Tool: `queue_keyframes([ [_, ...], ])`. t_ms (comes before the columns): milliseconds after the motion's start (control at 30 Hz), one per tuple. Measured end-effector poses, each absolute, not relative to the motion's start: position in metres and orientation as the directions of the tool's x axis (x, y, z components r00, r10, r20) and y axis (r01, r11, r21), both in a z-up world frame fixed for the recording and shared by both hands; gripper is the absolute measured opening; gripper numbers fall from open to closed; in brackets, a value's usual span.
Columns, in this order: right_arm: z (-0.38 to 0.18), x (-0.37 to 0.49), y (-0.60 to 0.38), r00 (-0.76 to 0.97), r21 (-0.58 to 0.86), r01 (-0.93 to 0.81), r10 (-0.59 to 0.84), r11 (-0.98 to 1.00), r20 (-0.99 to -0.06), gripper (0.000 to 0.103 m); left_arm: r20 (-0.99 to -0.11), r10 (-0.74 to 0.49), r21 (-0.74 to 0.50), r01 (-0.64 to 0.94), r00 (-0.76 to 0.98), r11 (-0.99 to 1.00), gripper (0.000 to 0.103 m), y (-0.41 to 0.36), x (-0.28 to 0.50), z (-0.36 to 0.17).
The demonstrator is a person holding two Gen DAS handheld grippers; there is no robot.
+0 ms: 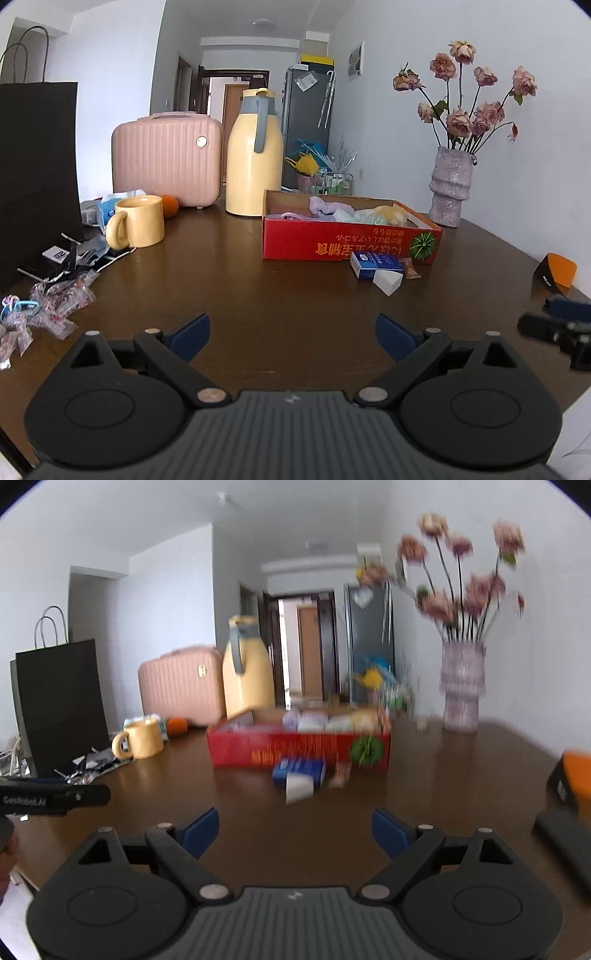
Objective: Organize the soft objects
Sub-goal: 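Withdraw both grippers from the box toward the white triangular sponge, then grasp the white triangular sponge with the left gripper while the right gripper grasps the snack packet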
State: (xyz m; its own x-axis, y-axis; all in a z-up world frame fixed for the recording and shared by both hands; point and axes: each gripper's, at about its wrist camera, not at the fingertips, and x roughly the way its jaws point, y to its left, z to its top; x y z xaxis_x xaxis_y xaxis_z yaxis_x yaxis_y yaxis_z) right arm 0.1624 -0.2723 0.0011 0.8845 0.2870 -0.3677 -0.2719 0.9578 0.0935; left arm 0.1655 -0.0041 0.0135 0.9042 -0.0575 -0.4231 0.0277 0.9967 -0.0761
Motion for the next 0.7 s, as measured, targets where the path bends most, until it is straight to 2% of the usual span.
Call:
queue_keyframes([
  [133,-0.002,0.175,-0.276,0.898,0.088,-0.218,0.235,0.972,-0.371,0.089,-0.424,-0.083,-0.087,0.051,0.902,0.995,0.098,-0.011,0.182,0.013],
  [333,-0.004,0.208,-0.291,0.901,0.113,-0.169,0.200,0.979,-0.385,0.088,-0.481,-0.162,-0.107,0.125,0.862,0.986,0.095,-0.045,0.234,-0.001],
  [400,-0.003,0.223,-0.298,0.903,0.110,-0.150,0.181,0.983,-0.390,0.087,-0.490,-0.175,-0.101,0.144,0.854,0.984,0.082,-0.063,0.258,-0.007],
  [467,-0.001,0.241,-0.304,0.901,0.117,-0.137,0.173,0.984,-0.397,0.086,-0.504,-0.200,-0.106,0.169,0.841,0.980,0.074,-0.080,0.283,-0.011],
  [533,0.000,0.263,-0.310,0.894,0.129,-0.141,0.182,0.982,-0.409,0.083,-0.516,-0.217,-0.105,0.190,0.829,0.976,0.072,-0.098,0.308,-0.016],
  [600,0.000,0.288,-0.313,0.883,0.138,-0.153,0.198,0.979,-0.426,0.082,-0.518,-0.235,-0.092,0.220,0.822,0.971,0.063,-0.114,0.329,-0.022],
  [700,-0.002,0.328,-0.314,0.858,0.161,-0.168,0.225,0.972,-0.461,0.071,-0.539,-0.211,-0.037,0.227,0.815,0.973,0.052,-0.134,0.359,-0.035],
])
